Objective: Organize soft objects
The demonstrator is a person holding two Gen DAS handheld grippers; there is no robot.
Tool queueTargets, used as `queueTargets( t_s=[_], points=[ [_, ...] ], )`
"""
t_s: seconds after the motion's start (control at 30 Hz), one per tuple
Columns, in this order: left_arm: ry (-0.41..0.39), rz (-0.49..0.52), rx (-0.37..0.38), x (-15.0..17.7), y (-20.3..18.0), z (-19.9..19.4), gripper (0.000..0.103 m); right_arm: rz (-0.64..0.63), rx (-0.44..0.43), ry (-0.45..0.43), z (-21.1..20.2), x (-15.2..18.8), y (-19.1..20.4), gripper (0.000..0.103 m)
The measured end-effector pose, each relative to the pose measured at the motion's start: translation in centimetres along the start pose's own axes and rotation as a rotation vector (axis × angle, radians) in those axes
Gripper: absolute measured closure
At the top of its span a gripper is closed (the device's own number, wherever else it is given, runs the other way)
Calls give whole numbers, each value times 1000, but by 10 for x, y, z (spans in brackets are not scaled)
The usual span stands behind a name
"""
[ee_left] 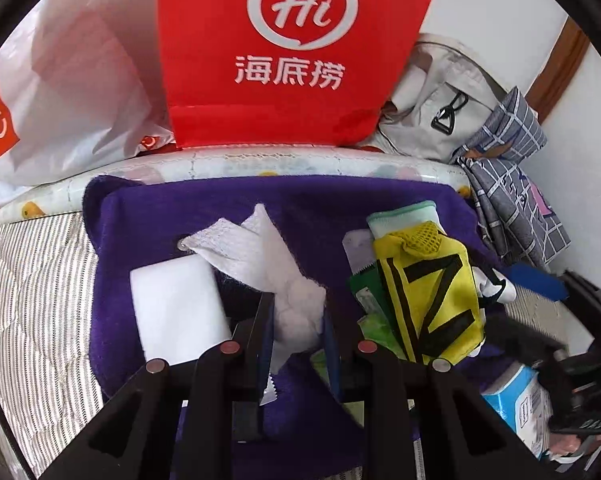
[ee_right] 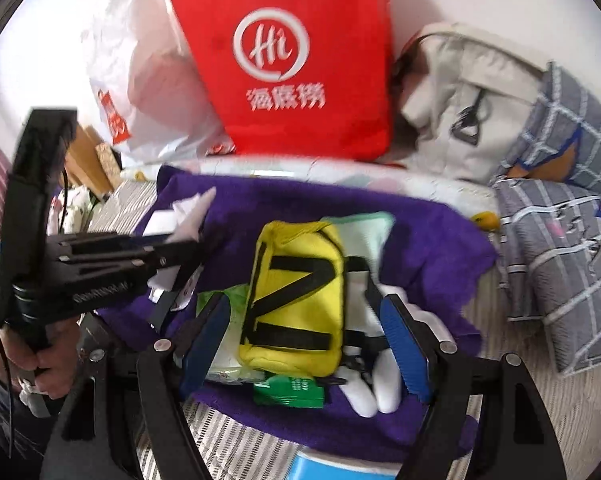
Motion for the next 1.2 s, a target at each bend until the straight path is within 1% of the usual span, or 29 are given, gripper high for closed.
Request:
queueTargets(
  t_s=[0.1,0.17,0.3,0.37,0.4,0.43,0.47,0.6,0.7,0.8,0.83,0.9,1.0,1.13,1.2],
  points=[
    [17,28,-25,2,-4,6,81,16,39,-24,-8,0,-10,26],
    [27,33,-23,3,-6,9,81,26,54,-33,-10,3,-14,26],
    [43,18,-18,4,-5,14,79,45,54,-6,-6,13,-20,26],
    [54,10,-16,5,-4,15,71,57,58,7,-3,17,-21,26],
    [60,7,-16,5,-4,15,55,65,53,10,-2,19,-22,26],
    [59,8,-19,5,-4,15,41,73,47,11,-3,20,-23,26],
    [50,11,-24,5,-5,13,39,78,47,12,-4,21,-23,26],
    [34,12,-24,6,-9,2,35,93,53,3,-12,23,-24,26],
    [19,9,-31,9,-12,-10,31,96,87,-10,-23,26,-24,26],
    [-4,8,-40,13,-15,-22,26,88,103,-24,-37,29,-21,26],
    [-12,3,-49,15,-15,-27,26,87,108,-30,-42,30,-21,26],
    [-30,-11,-58,19,-16,-40,25,87,126,-37,-54,34,-19,26],
    [-46,-17,-50,25,-22,-56,22,97,146,-55,-75,41,-15,26],
    [-83,-12,-58,40,-32,-86,22,123,147,-85,-108,52,-11,26],
    [-105,-10,-74,50,-35,-104,22,138,156,-101,-125,58,-9,26]
  ],
)
Point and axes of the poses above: each gripper's, at about its wrist camera, not at the fingertips, and z roughly the way its jaws point, y to its left, x to its underside, the point moved 6 cm from there along z, roughly the way its jaws point, and after that the axes turned 11 degrees about x, right-handed, at the moved point
